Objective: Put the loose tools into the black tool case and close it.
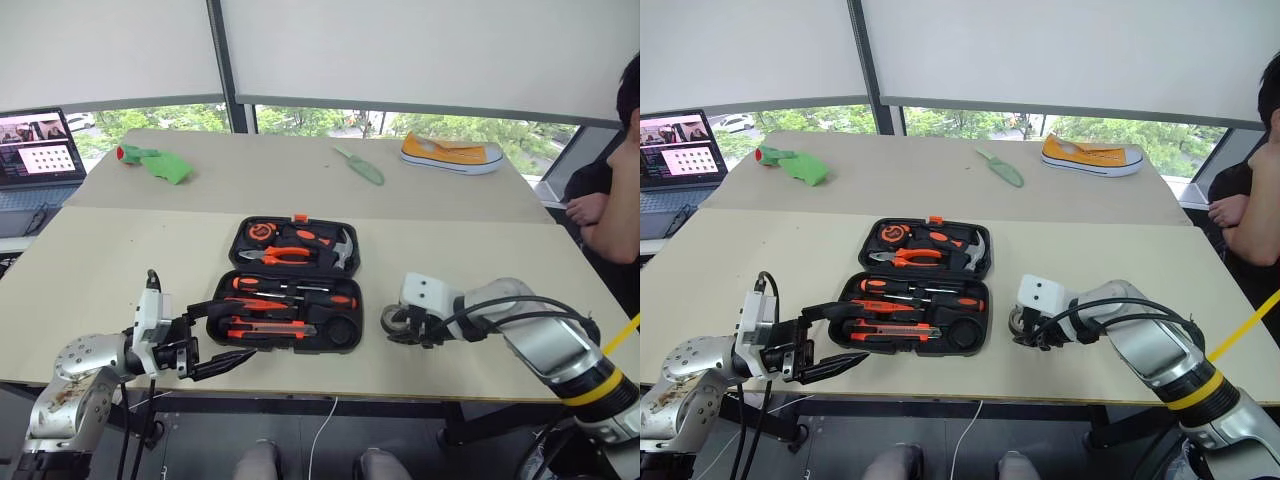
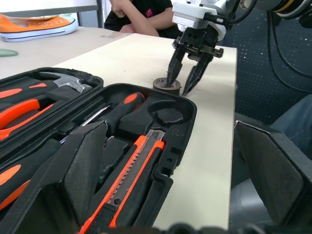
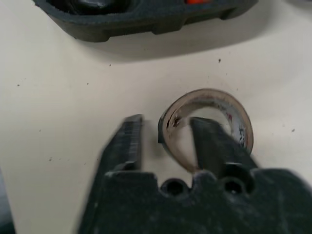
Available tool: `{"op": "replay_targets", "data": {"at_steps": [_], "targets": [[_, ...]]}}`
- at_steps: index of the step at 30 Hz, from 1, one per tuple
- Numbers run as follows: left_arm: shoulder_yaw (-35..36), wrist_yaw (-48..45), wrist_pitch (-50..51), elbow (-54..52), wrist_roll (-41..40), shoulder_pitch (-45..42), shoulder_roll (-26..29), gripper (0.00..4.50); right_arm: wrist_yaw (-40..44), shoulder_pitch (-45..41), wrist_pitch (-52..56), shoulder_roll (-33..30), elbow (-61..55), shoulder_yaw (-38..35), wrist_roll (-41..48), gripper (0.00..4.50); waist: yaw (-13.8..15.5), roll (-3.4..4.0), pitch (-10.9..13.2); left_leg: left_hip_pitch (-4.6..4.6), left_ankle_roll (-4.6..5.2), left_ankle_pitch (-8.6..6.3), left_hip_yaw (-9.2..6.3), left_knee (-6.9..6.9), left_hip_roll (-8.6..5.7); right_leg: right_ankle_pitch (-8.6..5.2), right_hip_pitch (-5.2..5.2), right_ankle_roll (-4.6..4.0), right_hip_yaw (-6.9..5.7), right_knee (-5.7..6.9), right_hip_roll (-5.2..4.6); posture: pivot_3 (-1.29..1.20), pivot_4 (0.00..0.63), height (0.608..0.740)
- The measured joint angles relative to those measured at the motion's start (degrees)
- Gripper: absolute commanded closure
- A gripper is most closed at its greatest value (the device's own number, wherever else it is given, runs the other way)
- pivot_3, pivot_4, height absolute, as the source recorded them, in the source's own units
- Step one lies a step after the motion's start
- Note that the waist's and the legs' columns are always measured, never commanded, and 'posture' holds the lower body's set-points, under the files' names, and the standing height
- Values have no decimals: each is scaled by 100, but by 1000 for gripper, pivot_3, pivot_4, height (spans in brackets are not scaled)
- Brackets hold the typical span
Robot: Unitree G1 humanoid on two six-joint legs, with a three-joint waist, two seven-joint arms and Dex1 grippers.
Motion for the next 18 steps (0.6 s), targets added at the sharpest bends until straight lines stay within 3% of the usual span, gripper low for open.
{"op": "replay_targets", "data": {"at_steps": [2,7,11,18], "targets": [[32,38,-5,-19,0,26,0,0,103,-52,-38,-3,99,-2,-11,4471,3,0,0,0,0,0,0,1,0,-1,1,-2,0,-1,0,0,150,740],[48,129,-77,-99,-3,122,-46,0,564,-145,-235,69,356,-102,171,4471,-7,0,0,0,0,0,1,0,1,2,0,2,0,0,1,0,150,740],[62,234,-101,-152,-10,264,-90,0,857,-630,251,818,122,-534,1158,4471,-118,1,4,4,0,0,-5,-4,10,10,-1,4,1,8,13,0,150,740],[75,291,-114,-210,-6,405,-90,0,926,-981,826,1292,-331,-52,1551,4471,-78,-2,5,1,-1,-1,-4,-2,3,8,2,3,-7,2,-1,0,150,740]]}}
